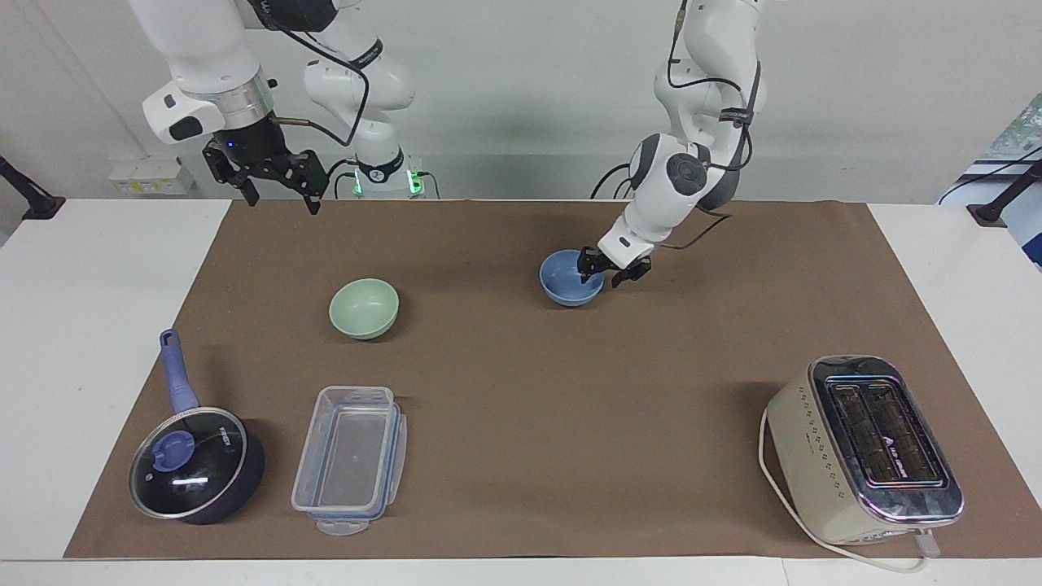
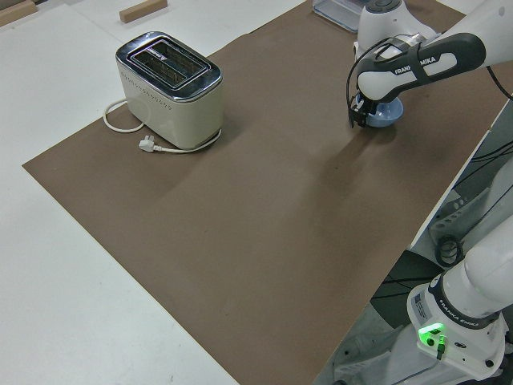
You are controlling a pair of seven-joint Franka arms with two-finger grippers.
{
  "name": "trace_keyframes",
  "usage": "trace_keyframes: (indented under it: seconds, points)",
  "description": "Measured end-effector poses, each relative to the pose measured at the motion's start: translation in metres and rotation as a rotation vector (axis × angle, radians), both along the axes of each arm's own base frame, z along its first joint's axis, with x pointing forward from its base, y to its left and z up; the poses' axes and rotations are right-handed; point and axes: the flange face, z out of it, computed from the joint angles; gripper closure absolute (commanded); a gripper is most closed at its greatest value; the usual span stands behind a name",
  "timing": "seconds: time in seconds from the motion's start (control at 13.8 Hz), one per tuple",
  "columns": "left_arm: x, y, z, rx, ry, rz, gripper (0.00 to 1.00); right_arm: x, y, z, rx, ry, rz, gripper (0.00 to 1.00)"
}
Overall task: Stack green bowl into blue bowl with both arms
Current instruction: 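Release the blue bowl with the left gripper while the right gripper reaches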
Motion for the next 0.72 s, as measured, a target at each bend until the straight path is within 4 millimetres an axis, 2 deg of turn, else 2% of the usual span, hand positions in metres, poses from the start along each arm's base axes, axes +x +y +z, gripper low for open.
trace_keyframes:
  seconds: [0.22, 0.43, 0.72]
  points:
    - [0.029, 0.031, 0.027, -0.018, 0.004, 0.063, 0.0, 0.0, -0.001, 0.0, 0.0, 0.0, 0.0, 0.0]
    - [0.055, 0.066, 0.066, -0.009, 0.0, 0.085, 0.0, 0.001, -0.011, -0.003, 0.0, -0.008, 0.013, 0.0]
    - [0.086, 0.11, 0.124, 0.073, -0.044, 0.081, 0.0, 0.002, -0.018, -0.025, -0.001, -0.023, 0.033, 0.0]
